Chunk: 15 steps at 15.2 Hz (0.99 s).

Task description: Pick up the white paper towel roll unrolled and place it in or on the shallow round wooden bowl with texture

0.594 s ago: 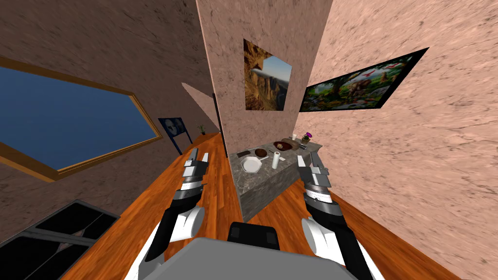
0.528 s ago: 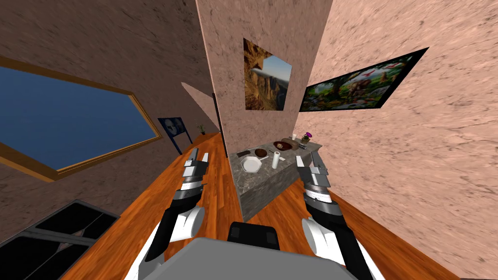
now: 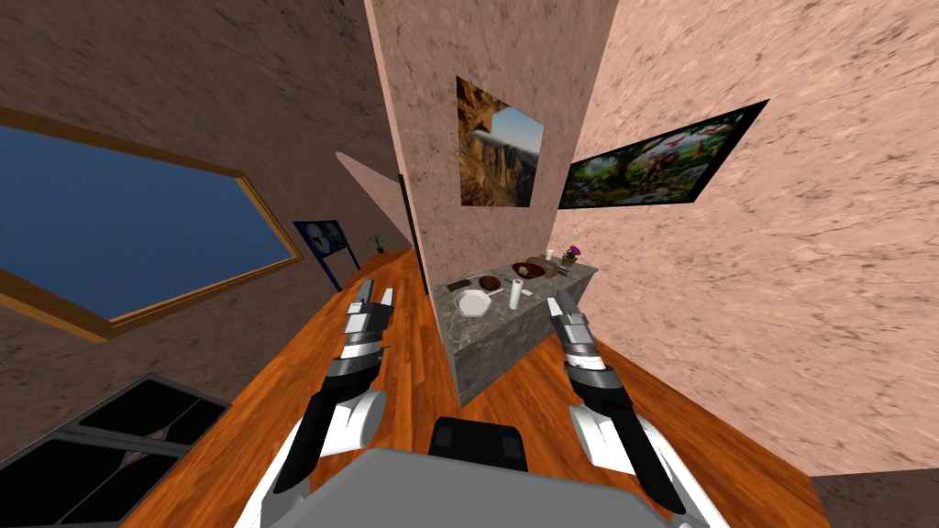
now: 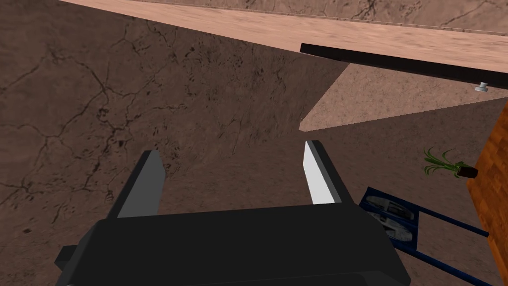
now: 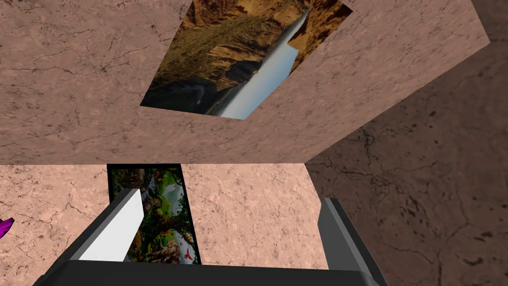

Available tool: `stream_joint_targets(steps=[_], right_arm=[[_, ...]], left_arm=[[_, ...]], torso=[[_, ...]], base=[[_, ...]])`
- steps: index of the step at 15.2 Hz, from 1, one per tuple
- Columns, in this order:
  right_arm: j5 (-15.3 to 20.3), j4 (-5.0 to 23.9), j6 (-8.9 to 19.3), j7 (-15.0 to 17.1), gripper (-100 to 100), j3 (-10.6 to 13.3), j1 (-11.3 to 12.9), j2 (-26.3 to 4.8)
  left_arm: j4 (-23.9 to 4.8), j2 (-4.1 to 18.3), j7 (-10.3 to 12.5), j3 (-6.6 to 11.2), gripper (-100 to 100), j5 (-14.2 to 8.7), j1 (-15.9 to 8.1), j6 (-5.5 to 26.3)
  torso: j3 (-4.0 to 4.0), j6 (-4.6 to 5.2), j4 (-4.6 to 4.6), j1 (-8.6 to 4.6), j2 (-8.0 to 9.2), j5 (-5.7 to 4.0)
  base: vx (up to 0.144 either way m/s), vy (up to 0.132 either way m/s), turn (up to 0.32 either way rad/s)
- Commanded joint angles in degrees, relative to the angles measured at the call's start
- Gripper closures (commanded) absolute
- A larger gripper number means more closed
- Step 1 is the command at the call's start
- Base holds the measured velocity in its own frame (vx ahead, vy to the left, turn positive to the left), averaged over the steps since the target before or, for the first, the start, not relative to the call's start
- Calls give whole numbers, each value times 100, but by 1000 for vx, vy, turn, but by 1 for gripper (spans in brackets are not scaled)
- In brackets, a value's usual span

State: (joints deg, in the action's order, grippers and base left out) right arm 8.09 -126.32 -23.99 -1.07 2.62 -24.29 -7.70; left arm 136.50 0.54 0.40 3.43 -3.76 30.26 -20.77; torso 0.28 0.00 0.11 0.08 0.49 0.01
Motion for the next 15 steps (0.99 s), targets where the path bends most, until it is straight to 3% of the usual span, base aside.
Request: stream_joint_targets(steps=[1, 2, 6, 7, 9, 15], right_arm=[[220, 286, 75, -177, -100, -72, 190, -108], [220, 305, 75, -177, -100, -72, 190, -108], [637, 876, 185, -518, -100, -217, 551, -195], [637, 890, 185, -518, -100, -217, 551, -195], [942, 1244, 260, -782, -100, -334, 816, -214], [1425, 1922, 369, -1225, -100, -541, 1233, -213]], left_arm=[[0, 0, 0, 0, 0, 0, 0, 0], [0, 0, 0, 0, 0, 0, 0, 0], [0, 0, 0, 0, 0, 0, 0, 0], [0, 0, 0, 0, 0, 0, 0, 0], [0, 0, 0, 0, 0, 0, 1, 0], [0, 0, 0, 0, 0, 0, 1, 0]], torso=[[0, 0, 0, 0, 0, 0], [-2, 0, -1, 2, -3, 0], [-8, 0, -3, 10, -14, 2], [-9, 0, -4, 8, -16, 2], [-13, 0, -5, 5, -23, 1], [-20, 0, -7, 8, -35, 2]], base=[[-99, 29, -48], [-79, 31, -34], [-80, 40, -34], [-63, 26, -22], [-60, 32, -26], [-41, 36, -14]])
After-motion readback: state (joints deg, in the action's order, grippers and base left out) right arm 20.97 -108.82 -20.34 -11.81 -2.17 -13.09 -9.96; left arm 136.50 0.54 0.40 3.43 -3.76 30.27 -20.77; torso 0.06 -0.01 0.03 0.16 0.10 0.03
